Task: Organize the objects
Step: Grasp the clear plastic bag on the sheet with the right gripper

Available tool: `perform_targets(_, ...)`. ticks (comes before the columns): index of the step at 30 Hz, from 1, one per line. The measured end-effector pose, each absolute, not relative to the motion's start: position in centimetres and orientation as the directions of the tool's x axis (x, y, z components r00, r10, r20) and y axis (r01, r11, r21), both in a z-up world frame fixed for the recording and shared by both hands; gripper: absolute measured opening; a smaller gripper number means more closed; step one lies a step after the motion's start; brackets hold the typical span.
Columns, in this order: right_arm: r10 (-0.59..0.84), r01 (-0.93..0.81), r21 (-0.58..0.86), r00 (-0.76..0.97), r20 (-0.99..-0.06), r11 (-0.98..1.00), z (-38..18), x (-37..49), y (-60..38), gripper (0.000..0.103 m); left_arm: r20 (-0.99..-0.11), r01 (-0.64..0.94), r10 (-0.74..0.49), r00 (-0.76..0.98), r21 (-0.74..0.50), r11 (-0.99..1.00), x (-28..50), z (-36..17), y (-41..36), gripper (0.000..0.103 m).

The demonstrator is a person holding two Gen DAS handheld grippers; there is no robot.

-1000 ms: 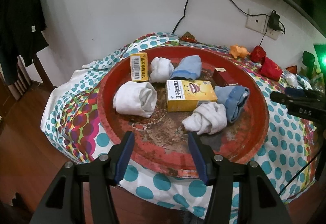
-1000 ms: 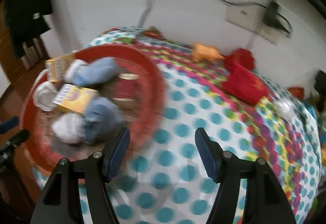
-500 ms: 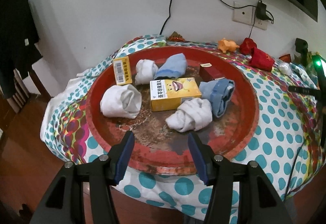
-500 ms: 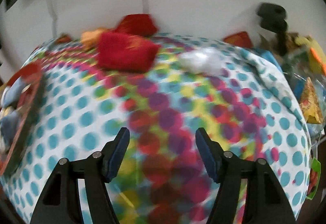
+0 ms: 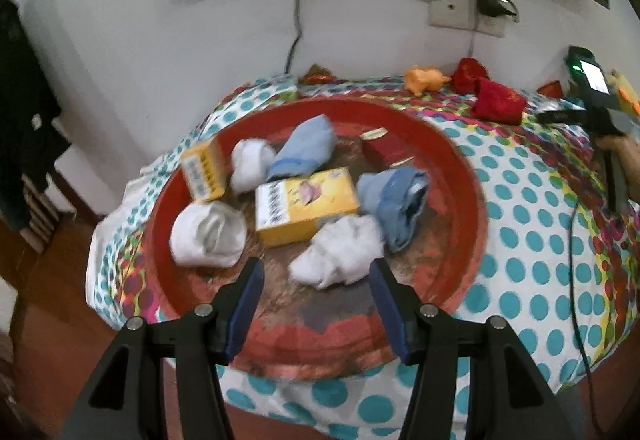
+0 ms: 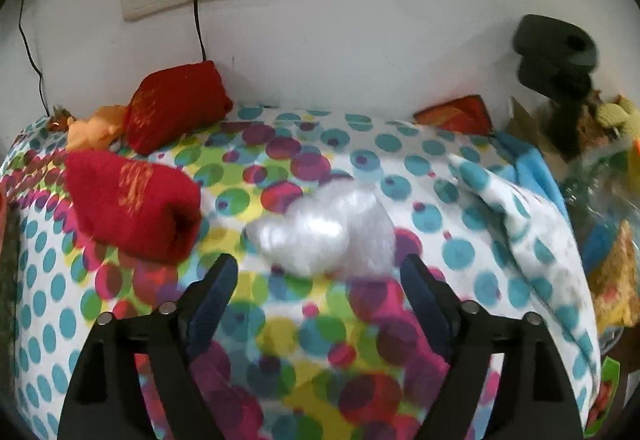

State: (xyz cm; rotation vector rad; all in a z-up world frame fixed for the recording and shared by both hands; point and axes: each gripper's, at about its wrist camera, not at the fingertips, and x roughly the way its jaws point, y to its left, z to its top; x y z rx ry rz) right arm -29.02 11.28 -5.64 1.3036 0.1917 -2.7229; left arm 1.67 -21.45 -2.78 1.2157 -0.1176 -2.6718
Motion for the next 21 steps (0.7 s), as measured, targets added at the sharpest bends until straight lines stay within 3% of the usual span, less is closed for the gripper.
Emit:
perform_targets(7, -0.054, 0.181, -0.073, -0.61, -0.79, -0.981, -6.2, -30.9, 11.0, 0.082, -0.746, 0.053, -0.15, -0.649, 0.152, -0.987, -1.8, -2.1, -17.6, 0.056)
perform_targets(12, -0.109, 0.221, -0.032, -0.595, -0.796, -0.975, -6.5, -30.7, 11.2, 0.055, -0.747, -0.01, -0.099, -0.658, 0.14, -0.99, -4.1, -2.2, -14.0, 0.056)
perform_targets(15, -0.124, 0.244, -0.03, -0.591, -0.797, -0.969, -6.4, -30.1, 11.2, 0.046, -0.749, -0.054, -0.074, -0.658, 0.145, -0.988, -5.1, -2.6, -11.8, 0.056)
perform_targets(21, -0.139, 0.289, -0.044, -0.583, -0.801, -0.956, -6.3, -27.5, 12.0, 0.044, -0.77, -0.128, -0.034, -0.637, 0.149, -0.98, -6.8, -4.0, -7.9, 0.056)
